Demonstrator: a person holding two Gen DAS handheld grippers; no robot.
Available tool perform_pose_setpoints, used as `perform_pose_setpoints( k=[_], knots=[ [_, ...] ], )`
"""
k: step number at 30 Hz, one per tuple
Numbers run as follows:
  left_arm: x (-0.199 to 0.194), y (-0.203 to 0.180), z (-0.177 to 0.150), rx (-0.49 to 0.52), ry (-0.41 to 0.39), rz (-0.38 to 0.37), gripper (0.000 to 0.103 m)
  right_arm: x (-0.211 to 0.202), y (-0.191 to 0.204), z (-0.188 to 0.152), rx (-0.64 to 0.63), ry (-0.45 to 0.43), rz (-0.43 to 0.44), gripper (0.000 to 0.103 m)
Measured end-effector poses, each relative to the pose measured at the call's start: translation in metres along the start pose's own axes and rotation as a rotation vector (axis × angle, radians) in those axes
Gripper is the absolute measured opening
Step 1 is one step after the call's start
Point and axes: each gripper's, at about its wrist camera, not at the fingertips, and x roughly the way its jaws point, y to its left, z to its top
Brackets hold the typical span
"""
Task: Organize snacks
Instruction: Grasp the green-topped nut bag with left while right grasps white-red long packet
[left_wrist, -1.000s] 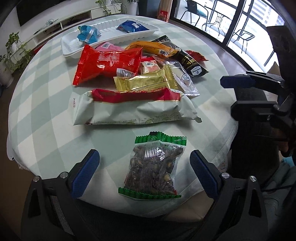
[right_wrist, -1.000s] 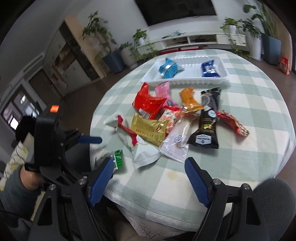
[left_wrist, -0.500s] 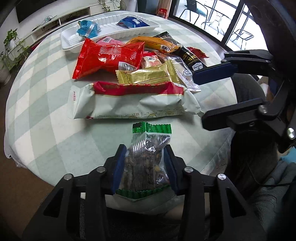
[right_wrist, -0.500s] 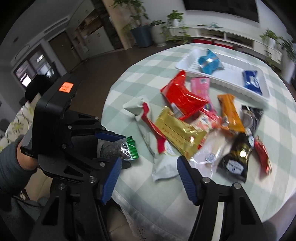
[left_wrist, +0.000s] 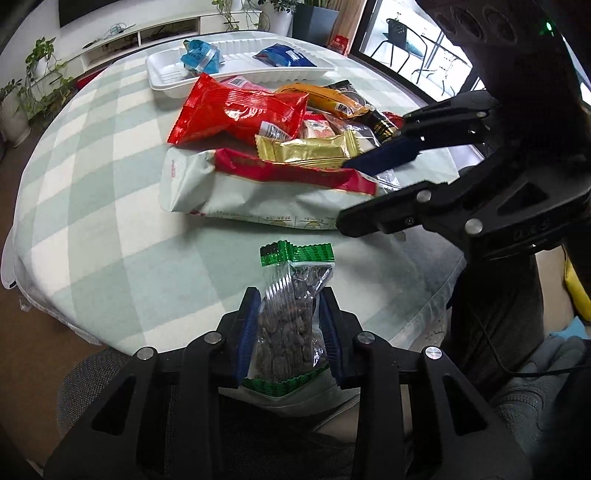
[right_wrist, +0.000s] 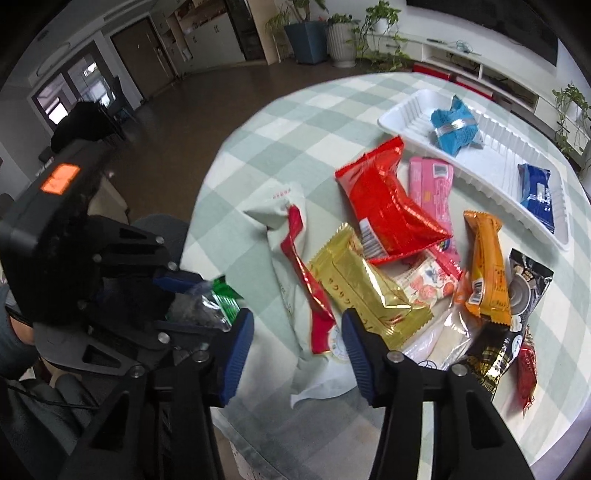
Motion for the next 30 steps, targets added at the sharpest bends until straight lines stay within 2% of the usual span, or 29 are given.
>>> perform_pose_setpoints(
  k=[2,8,17,27,30],
  knots=[
    [0.000,0.003,-0.003,-0.010,-0.005,-0.009,0.030,0.006,0.004,-0.001,-0.035,0.030,-0.005,0.042],
    [-0.001,0.005,-0.005,-0.015,-0.016,-0.016,0.030,0.027,0.009,-0.003,-0.063,0.096,-0.027,0.038],
    [-0.004,0.006,-0.005,-0.016,-0.033,-0.016,0.028,0.025,0.014,-0.010,-0.057,0.071,-0.054,0.028],
    [-0.010,0.015,-0.006,-0.051,-0.057,-0.020,0.027,0.005,0.011,-0.021,0.034,-0.028,-0.030,0.026],
    [-0.007,0.014,-0.007,-0.044,-0.054,-0.017,0.023,0.002,0.009,-0.024,0.060,-0.048,-0.025,0.026]
  ],
)
